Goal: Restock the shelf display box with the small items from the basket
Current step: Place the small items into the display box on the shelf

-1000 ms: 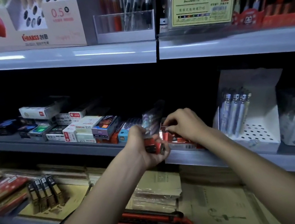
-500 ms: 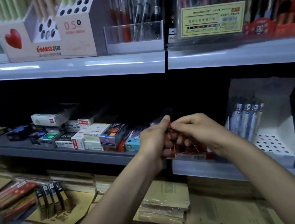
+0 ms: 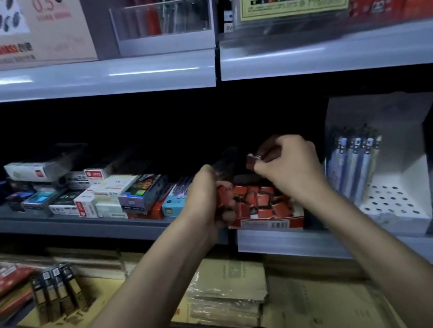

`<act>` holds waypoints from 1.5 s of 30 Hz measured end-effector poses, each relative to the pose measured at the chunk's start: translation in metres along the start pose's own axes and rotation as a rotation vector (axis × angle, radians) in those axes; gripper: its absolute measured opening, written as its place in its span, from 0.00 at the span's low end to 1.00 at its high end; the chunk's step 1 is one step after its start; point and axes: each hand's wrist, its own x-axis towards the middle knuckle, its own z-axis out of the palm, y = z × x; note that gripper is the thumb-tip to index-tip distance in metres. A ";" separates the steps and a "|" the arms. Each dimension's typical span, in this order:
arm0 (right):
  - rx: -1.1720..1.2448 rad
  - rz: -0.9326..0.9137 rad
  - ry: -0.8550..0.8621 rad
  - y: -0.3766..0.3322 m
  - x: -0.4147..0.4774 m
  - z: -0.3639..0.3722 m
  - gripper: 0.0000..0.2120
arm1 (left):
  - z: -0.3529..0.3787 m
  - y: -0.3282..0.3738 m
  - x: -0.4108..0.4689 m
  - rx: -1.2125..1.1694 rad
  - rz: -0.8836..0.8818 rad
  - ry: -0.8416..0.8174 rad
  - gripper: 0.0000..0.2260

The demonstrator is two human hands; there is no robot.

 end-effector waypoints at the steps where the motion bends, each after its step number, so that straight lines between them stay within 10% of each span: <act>1: -0.173 -0.108 0.023 0.004 -0.001 0.001 0.03 | -0.001 0.002 -0.002 -0.084 -0.052 -0.018 0.11; 10: -0.638 -0.292 -0.291 0.027 -0.010 0.002 0.21 | -0.013 0.003 -0.002 -0.305 -0.216 -0.169 0.04; 18: 0.440 0.272 -0.325 0.004 -0.034 -0.004 0.13 | 0.000 -0.007 0.003 -0.082 -0.011 -0.051 0.11; 24: 0.647 0.395 -0.390 0.000 -0.039 -0.013 0.07 | 0.003 -0.009 -0.002 0.029 -0.014 -0.110 0.12; 29: -0.084 0.097 -0.024 0.007 -0.023 -0.011 0.07 | 0.002 -0.005 0.002 -0.020 -0.039 -0.077 0.08; 34: -0.687 0.005 -0.100 0.025 -0.026 0.001 0.10 | -0.002 -0.008 0.004 0.112 0.110 -0.002 0.05; 45: -0.652 -0.130 0.064 0.024 -0.042 -0.012 0.08 | 0.026 -0.026 0.033 1.063 0.489 0.102 0.06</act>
